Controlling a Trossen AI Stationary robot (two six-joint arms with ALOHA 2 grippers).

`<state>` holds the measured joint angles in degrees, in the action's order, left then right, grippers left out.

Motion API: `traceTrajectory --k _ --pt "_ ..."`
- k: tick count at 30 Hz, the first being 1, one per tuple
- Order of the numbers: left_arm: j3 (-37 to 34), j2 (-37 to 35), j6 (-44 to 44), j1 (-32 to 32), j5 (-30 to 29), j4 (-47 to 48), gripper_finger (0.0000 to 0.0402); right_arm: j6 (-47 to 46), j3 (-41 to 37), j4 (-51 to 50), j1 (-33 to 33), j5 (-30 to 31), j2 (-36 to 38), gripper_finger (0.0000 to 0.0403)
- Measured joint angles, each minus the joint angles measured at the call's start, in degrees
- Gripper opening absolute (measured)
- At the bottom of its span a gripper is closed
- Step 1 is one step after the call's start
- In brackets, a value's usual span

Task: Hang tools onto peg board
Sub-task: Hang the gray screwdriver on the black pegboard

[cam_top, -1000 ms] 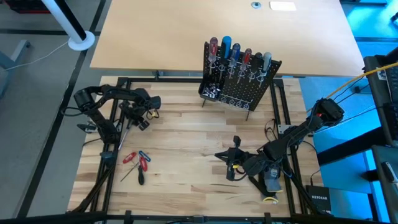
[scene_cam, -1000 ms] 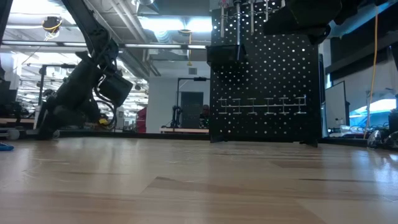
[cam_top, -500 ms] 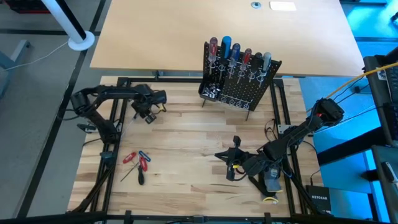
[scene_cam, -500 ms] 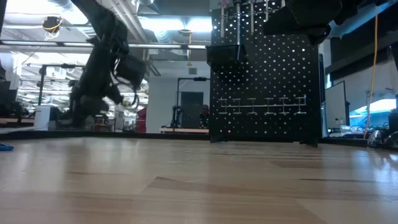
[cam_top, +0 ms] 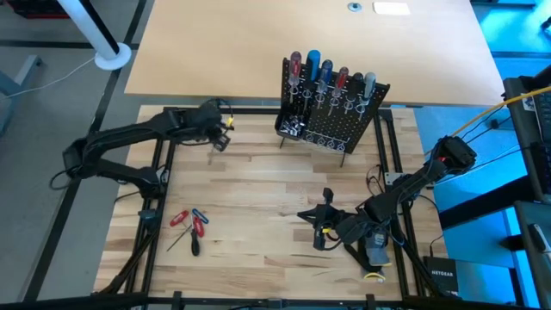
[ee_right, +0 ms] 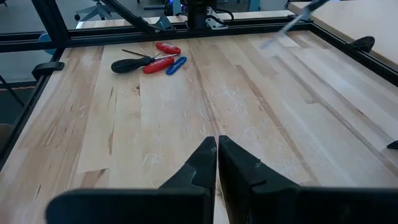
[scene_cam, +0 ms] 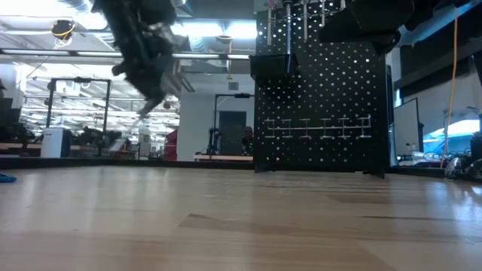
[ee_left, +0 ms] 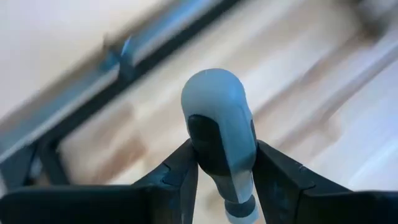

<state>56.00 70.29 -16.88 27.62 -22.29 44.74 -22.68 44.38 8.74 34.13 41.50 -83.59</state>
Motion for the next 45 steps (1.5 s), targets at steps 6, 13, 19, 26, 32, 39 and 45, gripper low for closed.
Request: traceTrajectory --k 6,13,19,26,32,39,45 --pt "-3.4 -3.7 3.8 -2.7 0.9 -20.0 0.0117 0.1 0.0 0.0 0.0 0.0 0.0 0.0019" --pt "-10.3 -2.9 10.7 -7.9 3.5 -48.0 0.0117 0.2 0.0 0.0 0.0 0.0 0.0 0.0019" --pt "-12.1 -2.8 12.7 -14.5 9.0 -53.7 0.0117 0.2 0.0 -0.1 0.0 0.4 0.0 0.0019" --pt "-12.1 -2.8 17.7 -28.3 11.7 -56.5 0.0118 -4.9 0.0 0.6 -0.1 0.4 0.0 0.0019" --pt "-12.1 -2.9 21.6 -37.4 11.8 -61.2 0.0118 -3.7 0.0 6.7 -3.1 -1.2 0.0 0.002" --pt "-12.1 -2.9 23.2 -41.3 11.7 -62.3 0.0118 5.4 0.3 22.9 -9.0 -11.7 -3.0 0.0088" --pt "-12.1 -2.9 23.6 -42.3 11.6 -63.9 0.0118 12.8 4.5 30.0 -12.3 -12.6 -7.1 0.018"
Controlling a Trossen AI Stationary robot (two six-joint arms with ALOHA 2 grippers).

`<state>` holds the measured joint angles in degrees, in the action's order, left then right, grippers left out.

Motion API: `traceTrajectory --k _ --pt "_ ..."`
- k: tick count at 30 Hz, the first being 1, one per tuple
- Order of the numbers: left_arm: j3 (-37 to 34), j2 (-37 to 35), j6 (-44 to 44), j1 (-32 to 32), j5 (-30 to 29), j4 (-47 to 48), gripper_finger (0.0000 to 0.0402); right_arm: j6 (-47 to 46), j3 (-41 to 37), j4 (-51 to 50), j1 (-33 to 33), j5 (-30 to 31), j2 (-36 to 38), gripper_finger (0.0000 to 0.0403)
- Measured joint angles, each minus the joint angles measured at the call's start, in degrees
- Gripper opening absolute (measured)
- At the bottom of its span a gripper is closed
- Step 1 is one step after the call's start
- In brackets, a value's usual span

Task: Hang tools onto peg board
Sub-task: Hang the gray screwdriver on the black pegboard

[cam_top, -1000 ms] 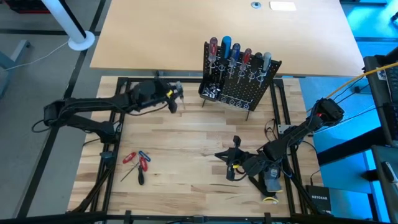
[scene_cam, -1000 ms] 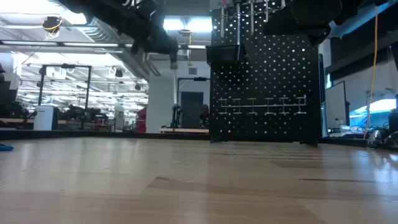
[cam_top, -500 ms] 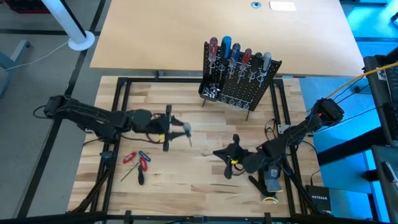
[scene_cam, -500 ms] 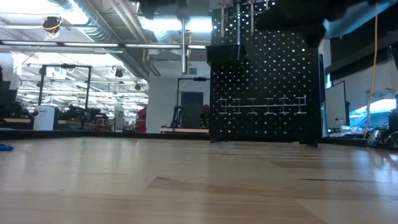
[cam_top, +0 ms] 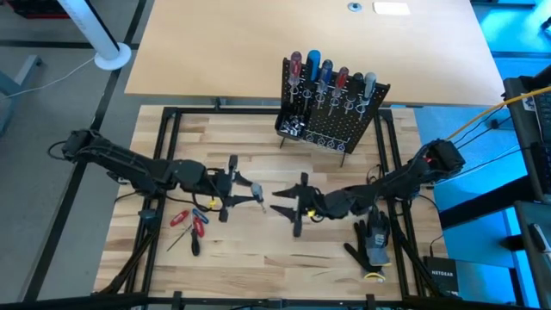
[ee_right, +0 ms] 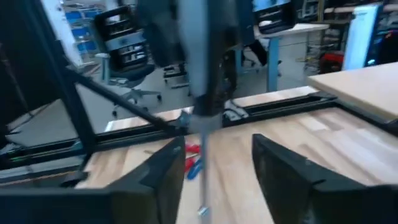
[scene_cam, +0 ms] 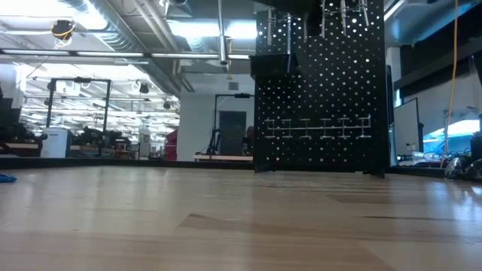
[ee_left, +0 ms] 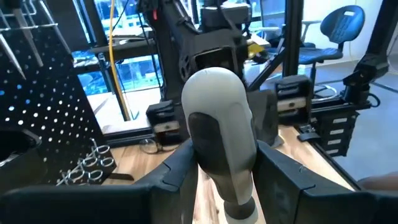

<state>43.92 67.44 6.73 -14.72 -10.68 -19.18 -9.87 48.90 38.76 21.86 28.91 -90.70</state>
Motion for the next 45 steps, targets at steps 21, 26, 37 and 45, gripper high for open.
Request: traceTrajectory --k 21,26,37,45 --pt "0.0 0.2 0.4 0.0 0.0 0.7 0.0118 7.3 14.2 -5.9 -4.7 -4.8 -8.7 0.0152" --pt "0.0 0.2 0.6 0.0 0.1 0.8 0.0118 10.0 14.3 -6.0 -4.6 -5.1 -8.6 0.0093" --pt "0.1 -0.3 0.0 -0.2 1.2 0.6 0.0191 12.1 14.3 -8.5 -4.4 -2.4 -7.0 0.0082" --pt "0.1 -8.5 -1.1 -0.2 -1.3 10.0 0.0213 18.7 14.3 -15.2 1.1 14.9 1.0 0.0082"
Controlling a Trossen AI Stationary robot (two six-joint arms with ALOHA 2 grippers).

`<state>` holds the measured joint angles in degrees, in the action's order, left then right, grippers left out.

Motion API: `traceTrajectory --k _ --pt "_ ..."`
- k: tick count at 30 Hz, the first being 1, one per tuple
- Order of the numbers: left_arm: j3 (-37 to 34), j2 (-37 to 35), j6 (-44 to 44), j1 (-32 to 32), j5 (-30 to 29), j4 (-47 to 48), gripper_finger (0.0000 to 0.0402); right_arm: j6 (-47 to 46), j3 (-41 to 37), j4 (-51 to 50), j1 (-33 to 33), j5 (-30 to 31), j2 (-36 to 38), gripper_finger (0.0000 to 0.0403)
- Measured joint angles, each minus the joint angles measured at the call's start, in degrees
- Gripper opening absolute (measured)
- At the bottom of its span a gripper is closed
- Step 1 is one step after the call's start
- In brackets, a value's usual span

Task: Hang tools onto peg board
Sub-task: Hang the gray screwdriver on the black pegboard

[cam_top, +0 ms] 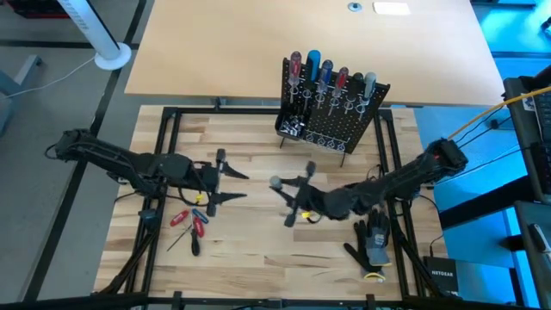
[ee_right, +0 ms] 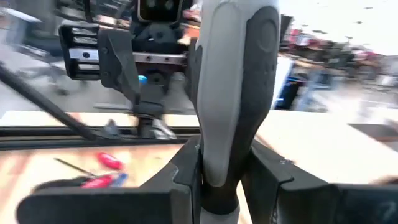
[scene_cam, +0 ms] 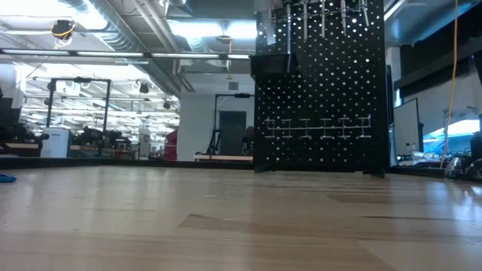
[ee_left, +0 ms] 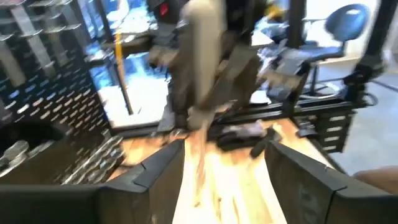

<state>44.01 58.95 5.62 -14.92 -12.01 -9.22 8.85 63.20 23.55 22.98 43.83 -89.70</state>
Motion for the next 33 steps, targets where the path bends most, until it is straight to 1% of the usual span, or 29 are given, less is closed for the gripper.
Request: traceTrajectory --k 2,5,8,11,15,18,21,28,30,33 --pt "-0.1 -1.6 -1.0 0.0 -1.6 2.9 0.0213 1.1 0.0 -2.8 1.8 5.3 2.2 0.0082" --pt "-2.0 -3.1 -2.4 0.0 -2.4 4.2 0.0213 2.0 0.0 -7.0 3.9 12.2 4.8 0.0082" --pt "-5.9 -3.2 -4.0 0.0 -2.3 1.7 0.0213 1.1 0.0 -11.9 5.5 18.7 6.8 0.0082" --pt "-10.8 -2.8 -6.0 0.0 -2.4 -4.6 0.0213 -2.2 0.0 -17.9 6.5 23.5 8.1 0.0082" --pt "-16.8 -1.8 -8.0 0.0 -2.4 -11.1 0.0214 -10.4 -0.7 -27.8 6.7 28.0 9.5 0.0082" --pt "-19.3 -1.8 -6.5 0.2 -2.4 -11.4 0.0214 -15.6 -4.2 -30.8 6.7 31.5 10.8 0.0082" --pt "-20.7 -1.7 -5.9 0.9 -2.4 -11.0 0.0214 -20.7 -9.0 -31.6 6.7 34.9 13.2 0.0082" --pt "-21.1 -1.8 -5.6 2.4 -2.4 -13.1 0.0214 -32.1 -21.5 -31.5 5.3 42.3 22.0 0.0082" --pt "-21.1 -1.8 -5.6 2.7 -2.4 -12.9 0.0214 -34.1 -24.0 -31.3 5.3 43.2 24.2 0.0082" --pt "-21.1 -1.8 -5.4 2.7 -2.4 -12.9 0.0214 -34.4 -25.8 -31.2 4.6 43.4 25.6 0.0082"
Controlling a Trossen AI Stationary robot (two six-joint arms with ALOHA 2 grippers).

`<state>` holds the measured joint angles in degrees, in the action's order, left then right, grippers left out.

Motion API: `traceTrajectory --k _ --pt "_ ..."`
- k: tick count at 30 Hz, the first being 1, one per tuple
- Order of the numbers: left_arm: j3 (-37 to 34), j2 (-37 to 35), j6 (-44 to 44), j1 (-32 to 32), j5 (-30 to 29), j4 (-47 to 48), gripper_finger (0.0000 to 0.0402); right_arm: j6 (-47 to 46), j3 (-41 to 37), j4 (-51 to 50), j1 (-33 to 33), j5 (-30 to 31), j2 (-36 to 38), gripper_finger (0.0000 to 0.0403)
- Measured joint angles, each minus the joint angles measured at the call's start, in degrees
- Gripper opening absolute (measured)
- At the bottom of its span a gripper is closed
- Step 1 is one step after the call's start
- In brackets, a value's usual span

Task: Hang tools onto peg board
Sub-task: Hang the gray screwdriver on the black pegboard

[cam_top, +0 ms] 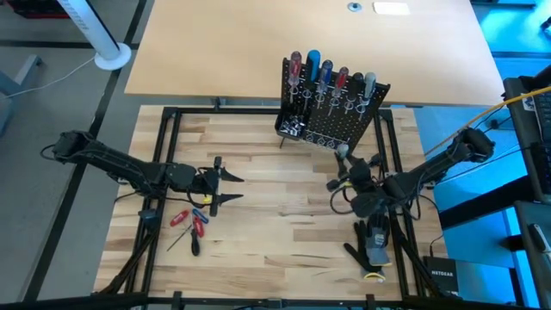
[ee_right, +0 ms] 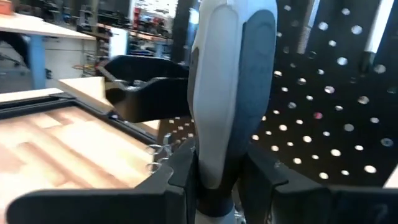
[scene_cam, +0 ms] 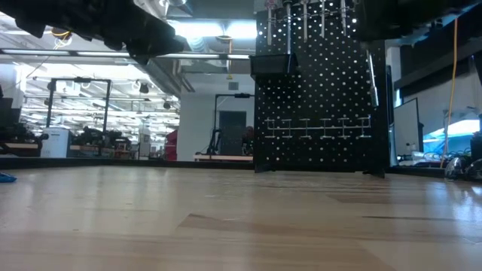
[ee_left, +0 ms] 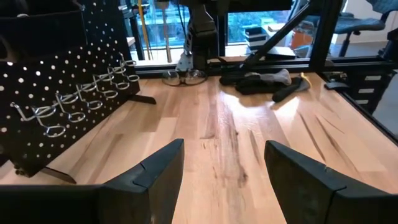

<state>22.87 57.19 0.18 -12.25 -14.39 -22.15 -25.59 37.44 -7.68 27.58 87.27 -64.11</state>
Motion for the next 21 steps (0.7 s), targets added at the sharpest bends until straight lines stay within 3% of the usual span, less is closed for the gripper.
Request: traceTrajectory --k 17,21 --pt "0.0 0.0 0.5 0.0 0.0 0.0 0.0214 0.6 -0.9 -6.5 -10.1 0.0 0.3 0.0082" --pt "0.0 0.0 0.9 0.3 0.0 -0.7 0.0214 7.8 -0.6 -3.4 -13.2 -4.1 0.3 0.0082"
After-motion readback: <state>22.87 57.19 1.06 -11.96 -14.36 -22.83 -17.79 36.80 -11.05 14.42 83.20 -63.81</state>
